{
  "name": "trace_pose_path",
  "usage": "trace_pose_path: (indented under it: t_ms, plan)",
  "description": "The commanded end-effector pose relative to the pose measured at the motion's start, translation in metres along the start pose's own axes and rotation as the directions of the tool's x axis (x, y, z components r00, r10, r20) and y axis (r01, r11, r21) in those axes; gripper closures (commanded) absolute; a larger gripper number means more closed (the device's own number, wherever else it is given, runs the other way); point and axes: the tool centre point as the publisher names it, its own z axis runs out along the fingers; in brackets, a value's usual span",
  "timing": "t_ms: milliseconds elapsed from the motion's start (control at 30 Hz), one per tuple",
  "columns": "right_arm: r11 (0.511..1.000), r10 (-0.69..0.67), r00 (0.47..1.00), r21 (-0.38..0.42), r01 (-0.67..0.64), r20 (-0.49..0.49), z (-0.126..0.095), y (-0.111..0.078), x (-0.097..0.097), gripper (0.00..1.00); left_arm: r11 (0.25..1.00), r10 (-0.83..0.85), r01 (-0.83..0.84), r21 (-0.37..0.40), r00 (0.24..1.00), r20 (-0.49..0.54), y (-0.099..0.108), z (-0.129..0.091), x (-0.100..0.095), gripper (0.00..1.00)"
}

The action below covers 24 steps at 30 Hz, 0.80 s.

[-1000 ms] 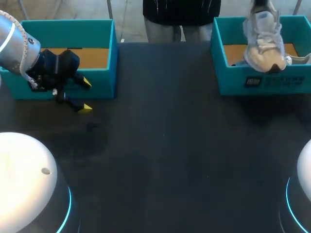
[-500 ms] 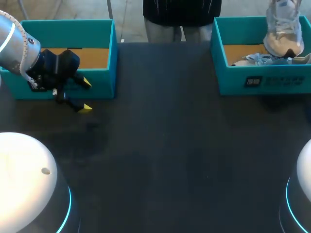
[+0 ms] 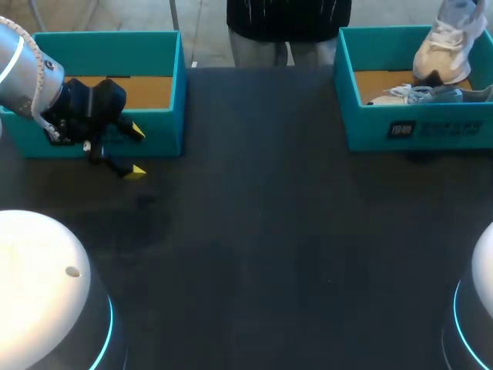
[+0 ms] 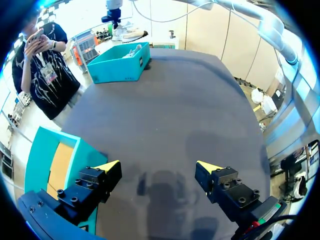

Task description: Take the shoe out of the shoebox, open the shoe tongue, remove and reinsert the insole, then place the shoe into the shoebox

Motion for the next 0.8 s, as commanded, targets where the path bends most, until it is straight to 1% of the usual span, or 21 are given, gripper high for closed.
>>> trace_pose_path:
  t_ms: [33,100,133,200,233,300,333,367,433,467,533,567,633,733,800]
  plan:
    - [0.958,0.280,0.960,0.068,-0.279,-0.004,-0.004,-0.006,0.001,1.00,1.000,0.000,0.000,-0.002,1.000,0.001,0.000,0.000,0.000,0.00]
    - [0.930,0.361,0.933,0.077,-0.359,-0.004,-0.003,-0.011,0.002,1.00,1.000,0.000,0.000,-0.002,1.000,0.001,0.000,0.000,0.000,0.00]
    - [0.910,0.404,0.915,0.098,-0.402,0.001,-0.002,-0.014,0.003,1.00,1.000,0.000,0.000,-0.002,1.000,0.001,0.000,0.000,0.000,0.00]
    - [0.885,0.457,0.889,0.099,-0.455,0.000,-0.001,-0.018,0.004,1.00,1.000,0.000,0.000,-0.002,1.000,0.001,0.000,0.000,0.000,0.00]
    - [0.859,0.501,0.865,0.112,-0.499,0.011,-0.002,-0.020,0.006,1.00,1.000,0.000,0.000,-0.002,1.000,0.001,0.000,0.000,0.000,0.00]
    - [0.836,0.537,0.843,0.121,-0.535,0.019,-0.002,-0.022,0.008,1.00,1.000,0.000,0.000,-0.002,1.000,0.001,0.000,0.000,0.000,0.00]
    - [0.806,0.580,0.814,0.122,-0.580,0.034,-0.002,-0.025,0.009,1.00,1.000,0.000,0.000,-0.002,1.000,0.001,0.000,0.000,0.000,0.00]
    - [0.796,0.592,0.805,0.131,-0.591,0.037,-0.002,-0.027,0.010,1.00,1.000,0.000,0.000,-0.002,1.000,0.001,0.000,0.000,0.000,0.00]
    - [0.738,0.659,0.750,0.148,-0.659,0.054,-0.001,-0.034,0.011,1.00,1.000,0.000,0.000,-0.002,1.000,0.001,0.000,0.000,0.000,0.00]
    - [0.720,0.673,0.737,0.170,-0.673,0.064,-0.001,-0.036,0.012,1.00,1.000,0.000,0.000,-0.002,1.000,0.001,0.000,0.000,0.000,0.00]
    - [0.663,0.727,0.683,0.187,-0.725,0.072,0.001,-0.045,0.013,1.00,1.000,0.000,0.000,-0.002,1.000,0.001,0.000,0.000,0.000,0.00]
    - [0.642,0.741,0.667,0.209,-0.738,0.081,0.002,-0.048,0.014,1.00,1.000,0.000,0.000,-0.002,1.000,0.001,0.000,0.000,0.000,0.00]
    - [0.591,0.782,0.618,0.223,-0.775,0.079,0.003,-0.056,0.016,1.00,1.000,0.000,0.000,-0.002,1.000,0.001,0.000,0.000,0.000,0.00]
    - [0.544,0.811,0.578,0.250,-0.801,0.086,0.003,-0.062,0.019,1.00,1.000,0.000,0.000,-0.002,1.000,0.001,0.000,0.000,0.000,0.00]
    - [0.500,0.837,0.539,0.271,-0.823,0.092,0.004,-0.067,0.020,1.00,1.000,0.000,0.000,-0.002,1.000,0.001,0.000,0.000,0.000,0.00]
